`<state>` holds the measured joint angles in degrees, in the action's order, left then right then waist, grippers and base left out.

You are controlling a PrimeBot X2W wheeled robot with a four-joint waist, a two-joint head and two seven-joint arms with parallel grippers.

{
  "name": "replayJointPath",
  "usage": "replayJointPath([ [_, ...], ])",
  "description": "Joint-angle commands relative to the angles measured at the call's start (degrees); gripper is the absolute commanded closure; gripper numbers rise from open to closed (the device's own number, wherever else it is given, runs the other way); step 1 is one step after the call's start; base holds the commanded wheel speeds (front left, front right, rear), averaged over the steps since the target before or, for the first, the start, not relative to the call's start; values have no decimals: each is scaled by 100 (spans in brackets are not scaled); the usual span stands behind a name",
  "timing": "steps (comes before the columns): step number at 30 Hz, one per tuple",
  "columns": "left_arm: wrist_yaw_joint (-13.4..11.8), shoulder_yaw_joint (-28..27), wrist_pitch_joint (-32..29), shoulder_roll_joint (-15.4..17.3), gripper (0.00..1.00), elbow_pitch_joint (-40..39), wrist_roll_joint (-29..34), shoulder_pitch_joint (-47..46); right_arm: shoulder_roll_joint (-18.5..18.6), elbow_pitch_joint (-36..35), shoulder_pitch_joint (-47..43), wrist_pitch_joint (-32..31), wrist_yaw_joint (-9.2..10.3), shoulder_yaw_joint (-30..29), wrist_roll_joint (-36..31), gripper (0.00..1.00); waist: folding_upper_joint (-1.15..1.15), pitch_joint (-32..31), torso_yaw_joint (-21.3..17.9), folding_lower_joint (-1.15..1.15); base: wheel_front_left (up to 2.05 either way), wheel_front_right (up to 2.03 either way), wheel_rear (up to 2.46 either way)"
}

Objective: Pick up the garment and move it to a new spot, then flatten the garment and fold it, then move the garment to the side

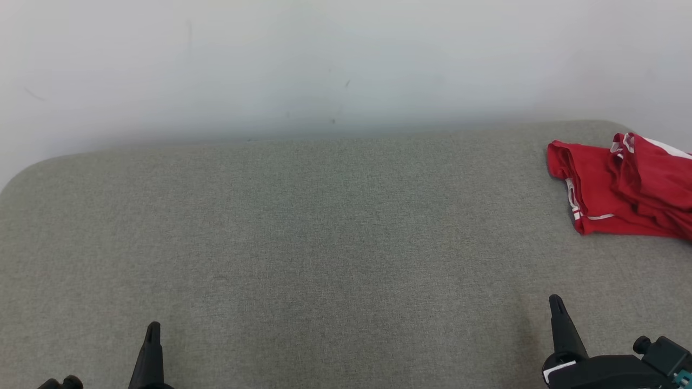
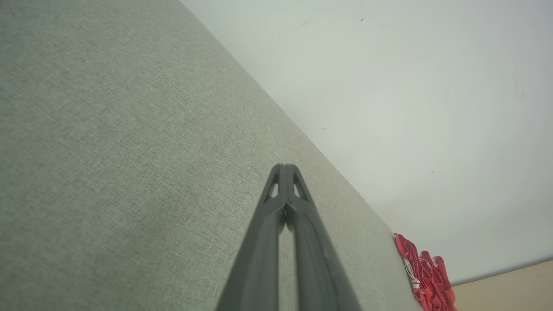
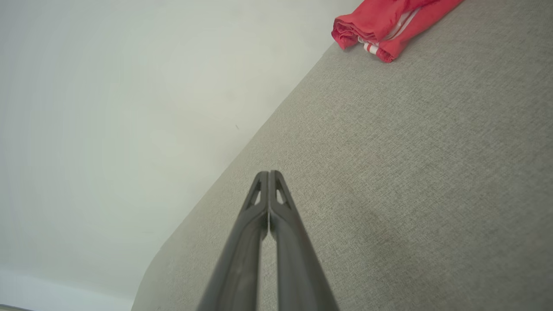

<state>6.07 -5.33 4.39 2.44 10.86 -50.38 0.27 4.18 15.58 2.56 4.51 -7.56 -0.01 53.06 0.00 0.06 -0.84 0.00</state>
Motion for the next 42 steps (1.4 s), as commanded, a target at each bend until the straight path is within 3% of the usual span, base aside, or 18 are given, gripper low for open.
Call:
replayJointPath([
  [1, 31, -33, -52, 33, 100, -32, -202, -137, -5, -82, 138, -39, 5, -45, 173, 100, 0, 0, 2, 0, 0, 0, 0],
  [42, 113, -93, -684, 47, 100, 193, -2577, -490, -67, -122, 309, -662, 9, -395, 2426, 100, 0, 0, 43, 0, 0, 0, 0],
])
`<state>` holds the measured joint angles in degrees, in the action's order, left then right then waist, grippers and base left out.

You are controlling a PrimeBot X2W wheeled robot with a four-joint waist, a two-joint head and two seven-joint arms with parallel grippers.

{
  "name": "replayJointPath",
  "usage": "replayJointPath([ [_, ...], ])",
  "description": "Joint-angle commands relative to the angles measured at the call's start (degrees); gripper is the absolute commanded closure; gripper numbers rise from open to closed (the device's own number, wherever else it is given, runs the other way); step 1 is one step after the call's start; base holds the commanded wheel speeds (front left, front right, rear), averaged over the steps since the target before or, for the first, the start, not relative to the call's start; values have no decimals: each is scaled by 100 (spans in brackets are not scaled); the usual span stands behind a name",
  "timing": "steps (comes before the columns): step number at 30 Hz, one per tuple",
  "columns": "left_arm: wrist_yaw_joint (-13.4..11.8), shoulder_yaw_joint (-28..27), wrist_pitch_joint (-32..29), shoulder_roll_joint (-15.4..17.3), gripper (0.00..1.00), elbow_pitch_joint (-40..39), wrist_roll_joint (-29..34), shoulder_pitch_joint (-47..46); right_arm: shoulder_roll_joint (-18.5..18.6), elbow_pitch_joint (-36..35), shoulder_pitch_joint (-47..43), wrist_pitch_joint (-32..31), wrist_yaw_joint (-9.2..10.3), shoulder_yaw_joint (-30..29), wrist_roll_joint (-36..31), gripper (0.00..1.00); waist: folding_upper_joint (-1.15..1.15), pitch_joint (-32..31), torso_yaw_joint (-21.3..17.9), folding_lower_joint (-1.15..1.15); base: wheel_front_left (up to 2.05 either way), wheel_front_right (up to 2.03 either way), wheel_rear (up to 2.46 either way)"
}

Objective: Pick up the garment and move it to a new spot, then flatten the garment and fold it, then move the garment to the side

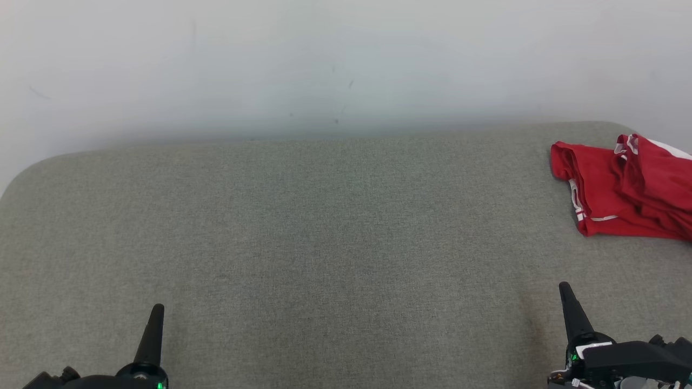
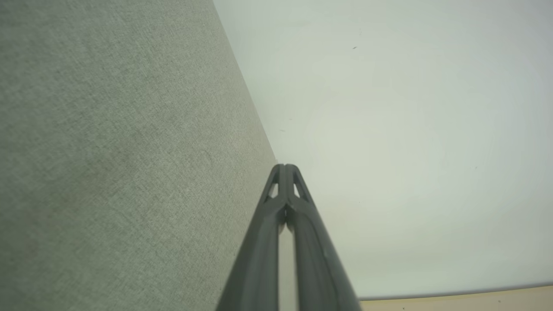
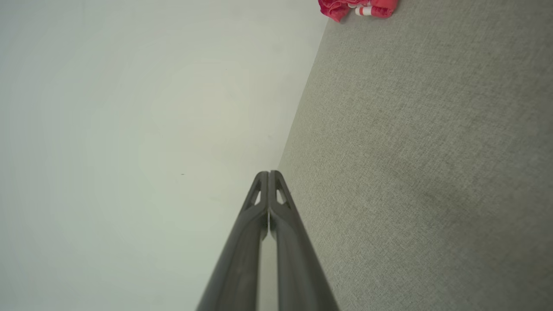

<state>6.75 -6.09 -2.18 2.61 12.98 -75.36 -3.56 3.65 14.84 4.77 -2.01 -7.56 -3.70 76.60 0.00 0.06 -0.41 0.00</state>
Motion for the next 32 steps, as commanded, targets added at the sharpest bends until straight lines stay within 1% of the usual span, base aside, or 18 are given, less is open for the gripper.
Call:
replayJointPath([
  [1, 39, -18, -37, 31, 100, -15, -132, -113, -16, -48, 92, -21, 10, -34, 123, 100, 0, 0, 1, 0, 0, 0, 0],
  [32, 88, -56, -394, 40, 100, 123, -1483, -306, -52, -65, 182, -385, 12, -237, 1386, 100, 0, 0, 33, 0, 0, 0, 0],
])
